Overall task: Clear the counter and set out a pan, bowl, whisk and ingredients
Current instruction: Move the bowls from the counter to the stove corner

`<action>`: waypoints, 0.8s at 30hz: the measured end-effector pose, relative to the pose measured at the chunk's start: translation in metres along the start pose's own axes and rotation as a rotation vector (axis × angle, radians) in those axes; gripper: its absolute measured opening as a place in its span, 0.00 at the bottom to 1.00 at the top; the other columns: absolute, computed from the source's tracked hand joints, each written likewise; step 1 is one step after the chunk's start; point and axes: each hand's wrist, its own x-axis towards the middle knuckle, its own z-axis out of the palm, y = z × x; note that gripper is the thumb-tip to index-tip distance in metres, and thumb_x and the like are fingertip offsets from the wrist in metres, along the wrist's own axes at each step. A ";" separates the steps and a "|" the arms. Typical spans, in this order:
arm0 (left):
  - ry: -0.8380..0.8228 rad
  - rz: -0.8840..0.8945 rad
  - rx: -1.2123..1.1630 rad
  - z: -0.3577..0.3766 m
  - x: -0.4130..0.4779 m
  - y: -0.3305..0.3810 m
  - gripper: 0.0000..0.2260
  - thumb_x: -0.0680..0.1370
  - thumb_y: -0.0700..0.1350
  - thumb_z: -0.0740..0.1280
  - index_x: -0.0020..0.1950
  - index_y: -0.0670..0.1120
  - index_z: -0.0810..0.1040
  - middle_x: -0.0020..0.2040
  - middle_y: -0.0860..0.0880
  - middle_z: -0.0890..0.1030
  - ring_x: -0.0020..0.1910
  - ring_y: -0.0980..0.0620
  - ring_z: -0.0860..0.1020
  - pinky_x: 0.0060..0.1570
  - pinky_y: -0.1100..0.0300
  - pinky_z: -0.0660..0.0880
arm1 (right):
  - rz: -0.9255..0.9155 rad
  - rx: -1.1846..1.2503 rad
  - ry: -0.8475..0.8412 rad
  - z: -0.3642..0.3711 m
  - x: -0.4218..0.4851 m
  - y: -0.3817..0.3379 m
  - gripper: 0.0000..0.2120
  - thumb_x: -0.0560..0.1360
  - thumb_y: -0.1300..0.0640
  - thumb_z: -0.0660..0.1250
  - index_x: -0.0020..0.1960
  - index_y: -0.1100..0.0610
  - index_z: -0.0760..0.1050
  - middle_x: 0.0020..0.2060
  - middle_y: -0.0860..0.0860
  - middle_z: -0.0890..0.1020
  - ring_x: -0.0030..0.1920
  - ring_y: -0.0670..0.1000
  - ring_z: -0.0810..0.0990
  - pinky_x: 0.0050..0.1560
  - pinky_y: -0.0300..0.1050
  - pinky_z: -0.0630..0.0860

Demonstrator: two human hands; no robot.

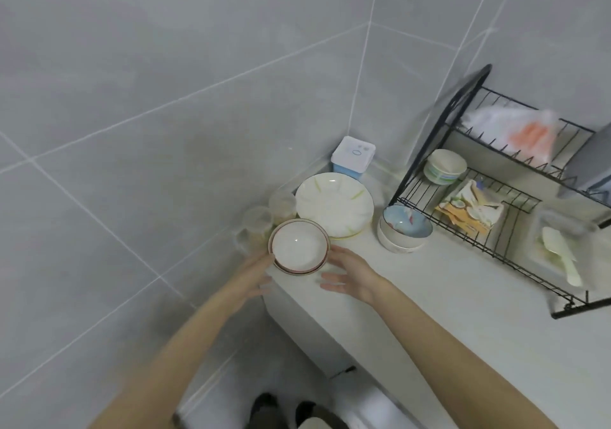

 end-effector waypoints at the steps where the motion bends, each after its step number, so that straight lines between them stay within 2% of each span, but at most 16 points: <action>1: -0.036 -0.013 -0.001 -0.001 0.008 0.002 0.26 0.75 0.58 0.67 0.71 0.52 0.67 0.66 0.50 0.73 0.58 0.46 0.77 0.58 0.50 0.76 | 0.010 0.023 0.001 0.001 0.006 0.001 0.18 0.79 0.54 0.64 0.68 0.49 0.68 0.67 0.51 0.70 0.54 0.59 0.77 0.51 0.54 0.80; 5: -0.146 -0.042 -0.033 -0.006 0.029 0.006 0.21 0.80 0.50 0.63 0.72 0.50 0.64 0.66 0.43 0.74 0.57 0.42 0.78 0.57 0.50 0.76 | 0.022 0.123 0.004 0.005 0.021 0.008 0.18 0.79 0.54 0.63 0.68 0.48 0.68 0.66 0.50 0.72 0.50 0.60 0.81 0.50 0.54 0.81; 8: -0.237 -0.046 -0.073 -0.013 0.040 0.008 0.17 0.80 0.49 0.63 0.68 0.53 0.66 0.61 0.42 0.76 0.54 0.43 0.79 0.51 0.54 0.78 | 0.005 0.228 0.019 0.015 0.026 0.013 0.18 0.80 0.56 0.62 0.69 0.48 0.67 0.65 0.51 0.72 0.49 0.62 0.82 0.47 0.53 0.81; 11: -0.251 -0.047 -0.095 -0.018 0.046 0.015 0.12 0.79 0.48 0.64 0.62 0.54 0.69 0.54 0.43 0.79 0.50 0.45 0.80 0.48 0.55 0.79 | -0.032 0.327 0.066 0.023 0.027 0.017 0.18 0.79 0.58 0.63 0.68 0.49 0.69 0.65 0.52 0.72 0.50 0.63 0.82 0.48 0.53 0.81; 15: -0.334 -0.038 -0.066 -0.019 0.048 0.019 0.11 0.79 0.48 0.64 0.62 0.53 0.72 0.56 0.43 0.80 0.53 0.44 0.81 0.49 0.53 0.80 | -0.091 0.424 0.146 0.030 0.015 0.025 0.17 0.79 0.61 0.62 0.66 0.51 0.70 0.63 0.55 0.72 0.49 0.61 0.81 0.43 0.53 0.82; 18: -0.398 -0.013 -0.012 -0.014 0.047 0.022 0.08 0.79 0.48 0.64 0.59 0.54 0.73 0.56 0.45 0.80 0.52 0.45 0.81 0.50 0.54 0.80 | -0.134 0.477 0.203 0.028 0.000 0.033 0.17 0.79 0.61 0.62 0.67 0.53 0.70 0.64 0.55 0.72 0.49 0.58 0.82 0.50 0.58 0.81; 20: -0.464 0.001 0.033 -0.005 0.045 0.027 0.11 0.80 0.48 0.63 0.62 0.52 0.72 0.56 0.46 0.80 0.53 0.45 0.81 0.52 0.54 0.79 | -0.170 0.521 0.251 0.024 -0.014 0.039 0.17 0.78 0.61 0.64 0.67 0.53 0.71 0.64 0.55 0.72 0.49 0.59 0.83 0.54 0.61 0.79; 22: -0.523 0.029 0.080 0.005 0.044 0.031 0.10 0.80 0.48 0.63 0.62 0.52 0.74 0.55 0.47 0.81 0.52 0.45 0.82 0.53 0.53 0.79 | -0.204 0.576 0.295 0.019 -0.029 0.042 0.17 0.78 0.61 0.64 0.66 0.54 0.72 0.64 0.56 0.72 0.47 0.61 0.84 0.53 0.61 0.79; 24: -0.574 0.030 0.106 0.022 0.037 0.037 0.09 0.80 0.47 0.63 0.60 0.51 0.75 0.53 0.47 0.82 0.49 0.46 0.82 0.50 0.55 0.80 | -0.249 0.615 0.344 0.011 -0.050 0.047 0.18 0.77 0.61 0.65 0.66 0.54 0.71 0.63 0.56 0.72 0.48 0.63 0.84 0.53 0.61 0.80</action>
